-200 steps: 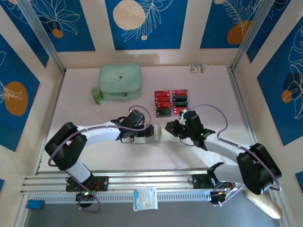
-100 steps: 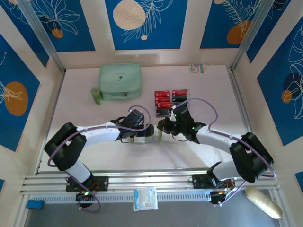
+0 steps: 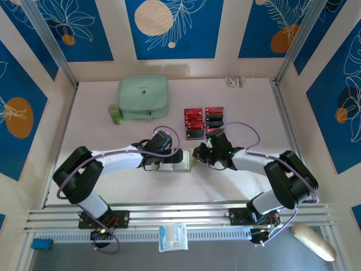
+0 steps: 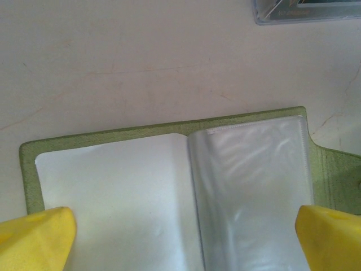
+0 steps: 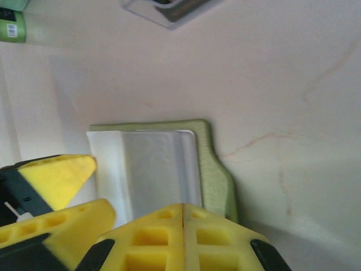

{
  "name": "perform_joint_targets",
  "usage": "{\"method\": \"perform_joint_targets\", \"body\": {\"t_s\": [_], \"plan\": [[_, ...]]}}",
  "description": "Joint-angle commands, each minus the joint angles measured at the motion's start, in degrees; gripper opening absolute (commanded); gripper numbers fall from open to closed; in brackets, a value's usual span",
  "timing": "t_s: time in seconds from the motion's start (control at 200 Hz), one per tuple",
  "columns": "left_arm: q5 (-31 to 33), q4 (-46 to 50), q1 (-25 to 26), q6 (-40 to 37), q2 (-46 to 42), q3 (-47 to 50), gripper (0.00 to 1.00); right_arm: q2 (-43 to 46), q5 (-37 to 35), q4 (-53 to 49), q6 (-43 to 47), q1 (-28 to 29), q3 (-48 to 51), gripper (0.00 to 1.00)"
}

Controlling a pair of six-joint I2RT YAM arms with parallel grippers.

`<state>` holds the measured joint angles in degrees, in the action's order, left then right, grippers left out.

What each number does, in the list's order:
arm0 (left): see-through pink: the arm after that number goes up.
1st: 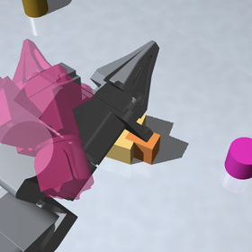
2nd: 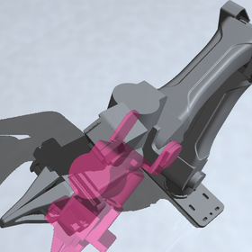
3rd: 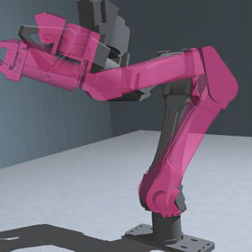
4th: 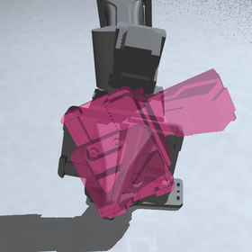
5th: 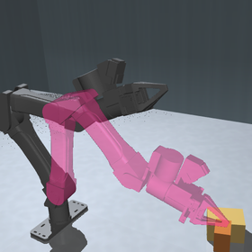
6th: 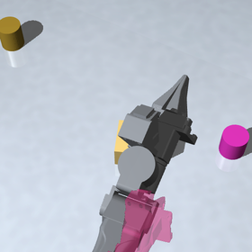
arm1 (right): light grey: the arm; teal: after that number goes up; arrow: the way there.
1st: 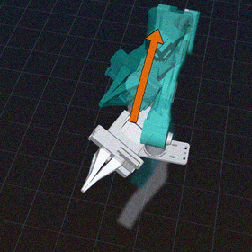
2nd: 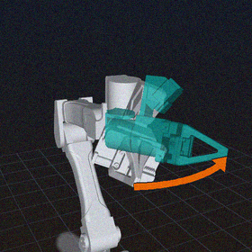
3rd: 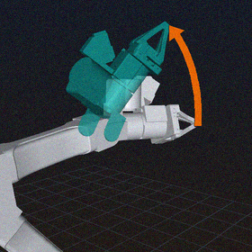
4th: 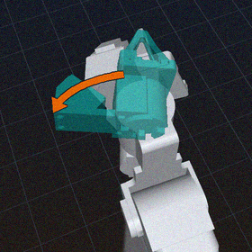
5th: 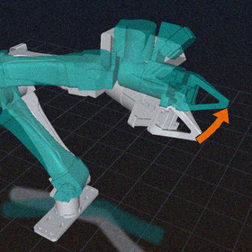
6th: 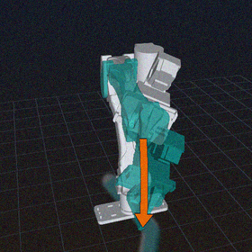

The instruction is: Put the credit cards into the card holder

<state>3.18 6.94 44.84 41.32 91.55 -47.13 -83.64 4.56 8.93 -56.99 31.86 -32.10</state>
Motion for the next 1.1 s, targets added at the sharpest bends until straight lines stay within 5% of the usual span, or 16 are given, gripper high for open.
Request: {"method": "perform_joint_targets", "body": {"t_s": [0.0,0.64,1.095], "plan": [[1.7,1.8,-0.5,-2.6,-1.5,1.0,1.0,-1.3,-0.7,-0.4,0.0,-0.5,1.5,0.0],[2.7,-2.0,-0.3,-7.2,-0.3,3.4,1.0,-0.6,2.0,-6.4,5.7,1.7,-6.0,0.0],[3.4,-2.8,-0.2,-8.0,-1.3,4.1,1.0,-8.1,2.7,-9.1,8.4,4.2,-13.3,0.0]]}}
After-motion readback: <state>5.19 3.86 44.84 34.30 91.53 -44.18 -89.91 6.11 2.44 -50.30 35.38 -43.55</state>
